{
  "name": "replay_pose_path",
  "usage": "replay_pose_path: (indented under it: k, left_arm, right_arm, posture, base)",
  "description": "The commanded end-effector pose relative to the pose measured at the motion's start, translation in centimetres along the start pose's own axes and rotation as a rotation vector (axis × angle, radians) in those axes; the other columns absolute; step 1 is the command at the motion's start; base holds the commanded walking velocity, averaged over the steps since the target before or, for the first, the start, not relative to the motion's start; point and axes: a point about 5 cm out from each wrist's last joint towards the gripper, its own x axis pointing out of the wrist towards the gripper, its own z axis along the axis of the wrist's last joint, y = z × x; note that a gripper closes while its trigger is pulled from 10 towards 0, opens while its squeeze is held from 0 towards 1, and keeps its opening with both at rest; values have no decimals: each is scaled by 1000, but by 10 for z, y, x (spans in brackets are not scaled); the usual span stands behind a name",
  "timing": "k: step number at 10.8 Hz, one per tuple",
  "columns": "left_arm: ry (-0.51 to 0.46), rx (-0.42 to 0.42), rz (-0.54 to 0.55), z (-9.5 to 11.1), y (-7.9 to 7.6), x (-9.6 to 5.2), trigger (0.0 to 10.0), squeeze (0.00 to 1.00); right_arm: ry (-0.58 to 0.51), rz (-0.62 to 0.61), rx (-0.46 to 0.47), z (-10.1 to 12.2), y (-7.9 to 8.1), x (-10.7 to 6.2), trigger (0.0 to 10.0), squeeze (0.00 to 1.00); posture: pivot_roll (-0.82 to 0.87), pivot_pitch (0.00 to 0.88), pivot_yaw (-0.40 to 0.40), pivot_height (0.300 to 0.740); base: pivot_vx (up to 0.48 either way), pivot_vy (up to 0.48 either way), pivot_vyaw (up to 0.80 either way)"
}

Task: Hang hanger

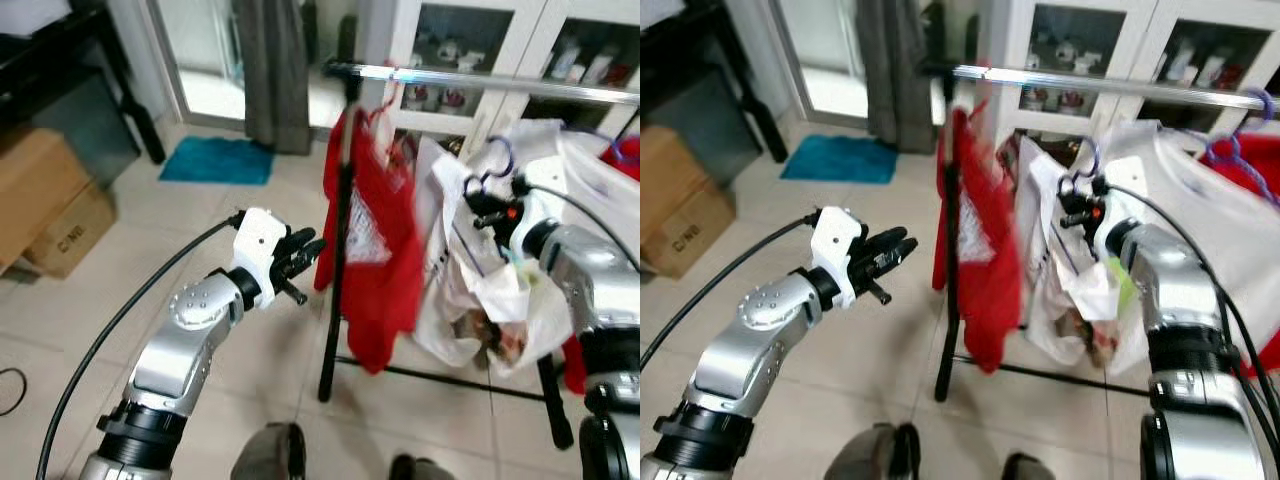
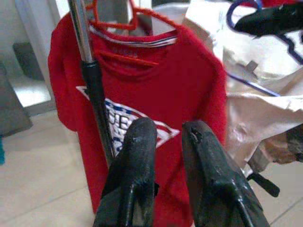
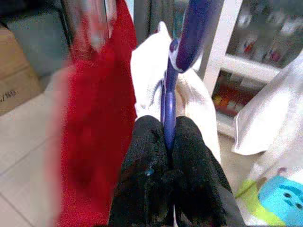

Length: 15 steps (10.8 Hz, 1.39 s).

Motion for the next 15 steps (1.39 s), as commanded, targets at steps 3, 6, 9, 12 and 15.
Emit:
replay_pose_path:
  k: [3, 6, 9, 12, 15]
  left_arm:
    - [-5, 15, 10, 1, 1, 1, 10000, 0]
    - [-4, 17, 8, 0, 1, 1, 10000, 0]
    - [-7, -9, 66, -6, 3, 0, 10000, 0]
    - [-24, -37, 143, -9, 8, 0, 10000, 0]
    - [-48, -73, 80, -6, 6, 5, 10000, 0]
  right_arm:
    - [-53, -140, -51, 3, -3, -18, 0, 0]
    - [-1, -310, -63, -15, -7, -35, 0, 0]
    - [32, -360, -32, -36, 5, -47, 0, 0]
    - [25, -337, -6, -45, 29, -46, 0, 0]
    - [-27, -140, -21, -29, 60, -35, 0, 0]
  posture:
    - [28, 0, 33, 740]
    - [24, 0, 31, 740]
    - [16, 0, 27, 740]
    - [10, 0, 20, 740]
    - [15, 0, 11, 740]
  base:
    - [-328, 0, 0]
    - [-198, 0, 0]
    - [0, 0, 0]
    - [0, -266, 0]
    - [0, -155, 0]
